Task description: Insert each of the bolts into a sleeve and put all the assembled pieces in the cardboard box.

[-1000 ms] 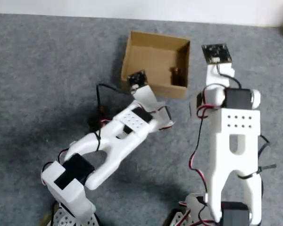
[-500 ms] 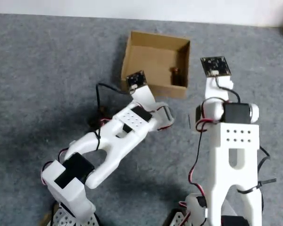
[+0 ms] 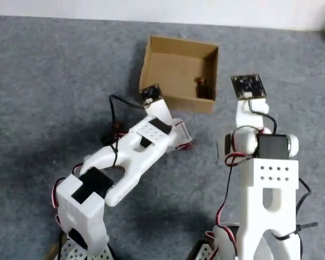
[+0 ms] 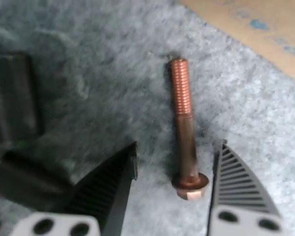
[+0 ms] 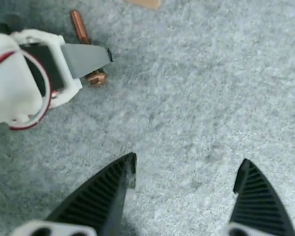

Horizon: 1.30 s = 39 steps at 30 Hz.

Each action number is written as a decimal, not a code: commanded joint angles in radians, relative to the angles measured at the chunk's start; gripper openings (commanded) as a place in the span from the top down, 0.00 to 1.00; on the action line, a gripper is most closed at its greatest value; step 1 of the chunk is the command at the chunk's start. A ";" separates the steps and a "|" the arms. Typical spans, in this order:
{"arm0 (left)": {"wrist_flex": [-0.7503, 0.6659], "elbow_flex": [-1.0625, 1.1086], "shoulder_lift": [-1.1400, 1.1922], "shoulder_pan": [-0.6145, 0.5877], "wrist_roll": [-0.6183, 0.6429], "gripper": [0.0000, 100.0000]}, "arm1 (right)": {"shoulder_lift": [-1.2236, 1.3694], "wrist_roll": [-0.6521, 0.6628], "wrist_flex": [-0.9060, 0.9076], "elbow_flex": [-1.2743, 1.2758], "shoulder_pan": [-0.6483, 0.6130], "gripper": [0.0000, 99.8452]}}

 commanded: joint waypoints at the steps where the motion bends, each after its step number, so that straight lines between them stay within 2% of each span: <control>1: 0.029 -0.031 -0.002 -0.018 0.005 0.76 | -0.039 -0.002 -0.027 0.013 0.012 0.70; 3: 0.029 -0.033 -0.002 -0.016 0.005 0.78 | -0.044 -0.002 -0.027 0.016 0.012 0.70; 7: 0.029 -0.033 -0.002 -0.010 -0.021 1.00 | -0.045 -0.002 -0.025 0.018 0.012 0.70; 9: 0.031 -0.028 -0.002 -0.008 -0.035 0.97 | -0.045 -0.002 -0.025 0.018 0.012 0.70; 15: 0.068 -0.031 -0.002 0.012 -0.038 1.00 | -0.045 -0.002 -0.025 0.018 0.012 0.70; 21: 0.207 -0.039 -0.016 0.070 -0.103 1.00 | -0.045 -0.002 -0.025 0.018 0.012 0.70; 26: 0.296 -0.094 -0.018 -0.048 -0.071 1.00 | -0.045 -0.002 -0.025 0.018 0.012 0.70; 32: 0.516 -0.263 -0.018 -0.170 -0.080 1.00 | -0.045 -0.002 -0.025 0.018 0.012 0.70; 39: 0.738 -0.538 -0.018 -0.374 -0.184 1.00 | -0.045 -0.002 -0.024 0.019 0.013 0.70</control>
